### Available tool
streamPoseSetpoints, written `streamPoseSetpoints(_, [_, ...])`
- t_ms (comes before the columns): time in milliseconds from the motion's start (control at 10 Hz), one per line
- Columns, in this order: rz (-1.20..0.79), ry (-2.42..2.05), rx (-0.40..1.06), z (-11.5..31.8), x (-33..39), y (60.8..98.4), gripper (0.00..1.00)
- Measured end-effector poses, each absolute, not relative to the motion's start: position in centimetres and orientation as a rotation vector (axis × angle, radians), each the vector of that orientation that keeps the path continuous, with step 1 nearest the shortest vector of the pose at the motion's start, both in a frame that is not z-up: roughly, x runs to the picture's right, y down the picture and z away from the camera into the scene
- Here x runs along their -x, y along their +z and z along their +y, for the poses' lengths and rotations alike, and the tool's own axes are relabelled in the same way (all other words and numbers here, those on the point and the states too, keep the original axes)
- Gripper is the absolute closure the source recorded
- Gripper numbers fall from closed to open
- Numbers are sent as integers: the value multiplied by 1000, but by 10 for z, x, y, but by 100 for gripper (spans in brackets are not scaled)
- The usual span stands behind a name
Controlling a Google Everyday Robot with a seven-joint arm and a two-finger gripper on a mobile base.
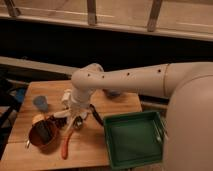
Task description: Place banana in metal cup
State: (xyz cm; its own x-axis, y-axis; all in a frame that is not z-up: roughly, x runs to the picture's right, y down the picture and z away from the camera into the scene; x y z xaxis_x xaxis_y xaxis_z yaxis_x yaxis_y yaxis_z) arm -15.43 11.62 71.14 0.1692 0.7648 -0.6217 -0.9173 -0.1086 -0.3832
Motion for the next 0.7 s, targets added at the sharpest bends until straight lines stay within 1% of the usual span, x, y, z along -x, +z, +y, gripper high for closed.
streamPoseSetpoints(100, [236,1428,871,116,165,721,40])
streamPoseSetpoints(300, [262,1428,859,109,164,733,24])
streamPoseSetpoints(400, [273,1438,851,103,160,741,20])
streamPoseSetpoints(700, [300,1472,846,100,146,756,20])
